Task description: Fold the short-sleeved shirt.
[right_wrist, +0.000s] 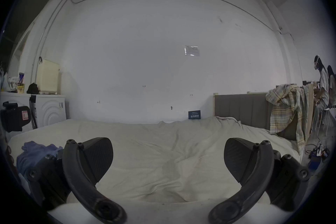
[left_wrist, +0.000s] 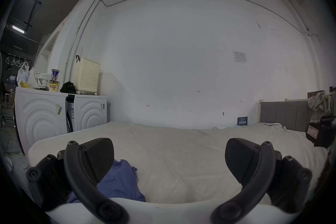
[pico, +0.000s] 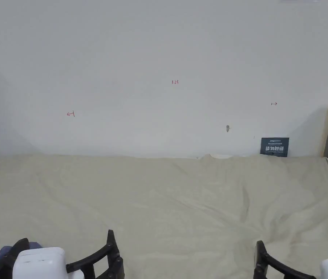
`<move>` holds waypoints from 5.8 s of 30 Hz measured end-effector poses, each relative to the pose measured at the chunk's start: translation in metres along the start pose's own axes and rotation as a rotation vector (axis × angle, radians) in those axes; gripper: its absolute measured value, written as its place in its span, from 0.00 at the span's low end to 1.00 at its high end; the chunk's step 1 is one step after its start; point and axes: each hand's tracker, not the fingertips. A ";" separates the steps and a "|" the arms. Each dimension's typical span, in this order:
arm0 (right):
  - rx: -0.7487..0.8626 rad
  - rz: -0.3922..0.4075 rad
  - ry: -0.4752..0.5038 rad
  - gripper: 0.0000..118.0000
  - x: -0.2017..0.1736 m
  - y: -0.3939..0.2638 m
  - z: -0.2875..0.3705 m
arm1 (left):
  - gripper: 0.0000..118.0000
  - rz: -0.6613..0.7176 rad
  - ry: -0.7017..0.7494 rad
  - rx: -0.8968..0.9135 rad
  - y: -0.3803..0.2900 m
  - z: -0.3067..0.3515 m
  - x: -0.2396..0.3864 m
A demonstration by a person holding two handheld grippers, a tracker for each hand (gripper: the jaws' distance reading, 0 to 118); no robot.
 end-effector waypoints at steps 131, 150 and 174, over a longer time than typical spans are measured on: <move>-0.318 -0.013 0.416 0.00 -0.025 0.033 -0.024 | 0.01 0.042 -0.584 -0.540 0.279 -0.146 -0.040; -0.348 -0.065 0.118 0.00 0.105 0.009 -0.014 | 1.00 0.116 -0.759 -1.078 -0.066 -0.234 0.223; -0.244 -0.092 0.114 0.00 0.082 0.030 -0.004 | 0.00 -0.007 -0.266 -0.295 0.019 -0.034 0.016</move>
